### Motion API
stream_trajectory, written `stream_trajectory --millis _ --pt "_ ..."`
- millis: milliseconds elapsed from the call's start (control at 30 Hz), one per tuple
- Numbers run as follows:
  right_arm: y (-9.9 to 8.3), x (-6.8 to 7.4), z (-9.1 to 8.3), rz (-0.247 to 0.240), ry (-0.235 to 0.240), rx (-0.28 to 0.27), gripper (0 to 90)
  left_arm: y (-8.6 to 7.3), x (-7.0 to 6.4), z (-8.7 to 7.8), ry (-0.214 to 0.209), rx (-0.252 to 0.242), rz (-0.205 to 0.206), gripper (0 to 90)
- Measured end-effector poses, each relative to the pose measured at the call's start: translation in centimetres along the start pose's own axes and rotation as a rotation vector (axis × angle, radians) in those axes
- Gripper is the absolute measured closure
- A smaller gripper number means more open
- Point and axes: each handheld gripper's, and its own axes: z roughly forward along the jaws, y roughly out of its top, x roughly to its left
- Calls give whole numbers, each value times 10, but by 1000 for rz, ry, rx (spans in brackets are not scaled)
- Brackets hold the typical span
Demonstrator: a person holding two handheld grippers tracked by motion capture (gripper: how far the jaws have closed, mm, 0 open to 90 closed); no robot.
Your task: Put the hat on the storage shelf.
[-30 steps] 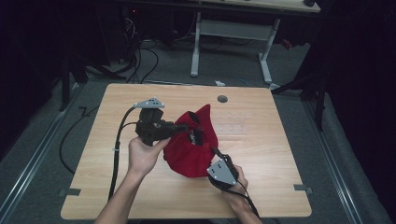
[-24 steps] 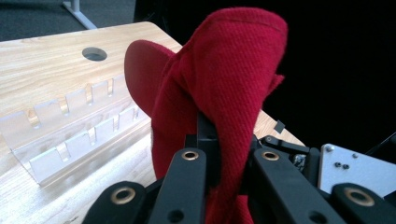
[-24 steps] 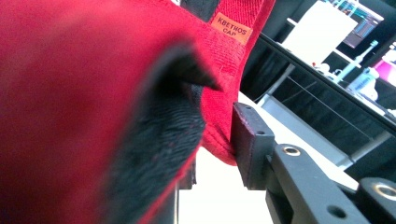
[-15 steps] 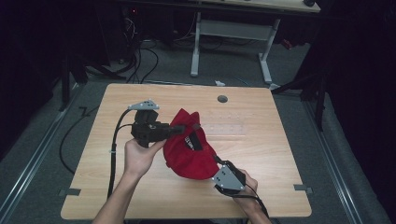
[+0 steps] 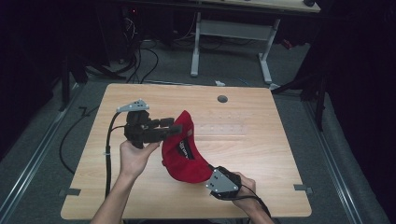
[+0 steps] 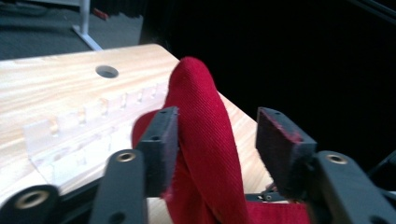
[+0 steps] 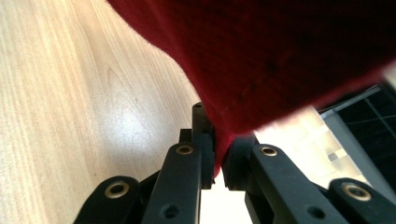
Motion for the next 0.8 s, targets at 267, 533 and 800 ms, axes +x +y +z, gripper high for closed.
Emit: stream_trajectory --millis 267,533,800 --pt "-7 -17 -8 109 32 -18 859 4 11 -19 -15 -69 2 378" --pt "-18 -34 -17 201 50 -33 859 -6 25 -28 28 -95 38 360" --pt "-31 -55 -25 308 68 -40 859 -33 55 -34 67 -50 71 333"
